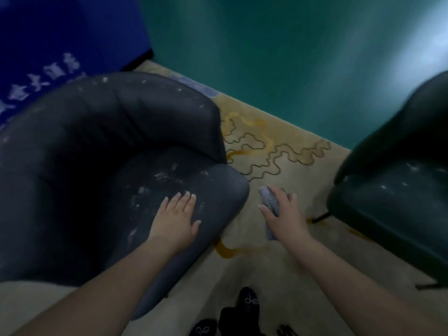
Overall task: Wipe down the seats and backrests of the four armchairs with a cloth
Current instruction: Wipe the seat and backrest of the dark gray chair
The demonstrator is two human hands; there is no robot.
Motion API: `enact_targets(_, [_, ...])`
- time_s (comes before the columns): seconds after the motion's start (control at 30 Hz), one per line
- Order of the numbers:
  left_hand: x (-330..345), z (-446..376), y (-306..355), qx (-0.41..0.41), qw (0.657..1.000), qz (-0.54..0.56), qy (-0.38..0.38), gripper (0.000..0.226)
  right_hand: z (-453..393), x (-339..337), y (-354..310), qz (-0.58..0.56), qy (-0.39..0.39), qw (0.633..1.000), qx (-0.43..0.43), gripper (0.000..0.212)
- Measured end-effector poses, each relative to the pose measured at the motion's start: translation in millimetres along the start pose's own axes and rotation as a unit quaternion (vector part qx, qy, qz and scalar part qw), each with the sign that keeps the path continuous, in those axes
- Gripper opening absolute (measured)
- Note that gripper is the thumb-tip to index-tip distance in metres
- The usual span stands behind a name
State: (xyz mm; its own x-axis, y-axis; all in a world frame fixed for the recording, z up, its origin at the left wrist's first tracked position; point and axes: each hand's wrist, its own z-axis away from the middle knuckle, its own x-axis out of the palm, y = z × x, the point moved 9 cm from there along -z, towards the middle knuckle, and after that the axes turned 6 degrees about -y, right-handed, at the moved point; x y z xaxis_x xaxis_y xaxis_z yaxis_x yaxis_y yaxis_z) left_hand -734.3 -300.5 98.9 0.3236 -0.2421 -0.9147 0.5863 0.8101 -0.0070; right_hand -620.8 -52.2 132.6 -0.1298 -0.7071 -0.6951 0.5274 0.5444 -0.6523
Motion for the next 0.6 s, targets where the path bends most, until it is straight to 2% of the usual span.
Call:
enact_targets(0.23, [22.4, 37.0, -61.7, -0.135, 0.988, 0.076, 0.013, 0.07, -44.3, 60.1, -73.6, 0.033, -0.113, 0.986, -0.12, 0.053])
enact_targets(0.47, [69.5, 73.0, -144.9, -0.262, 0.95, 0.165, 0.029, 0.072, -74.3, 145.5, -124.4, 0.087, -0.162, 0.963, -0.198, 0.051])
enact_targets(0.6, [103.5, 74.2, -188.3, -0.292, 0.938, 0.188, 0.015, 0.073, -94.7, 193.3, -144.2, 0.102, -0.187, 0.953, -0.218, 0.049])
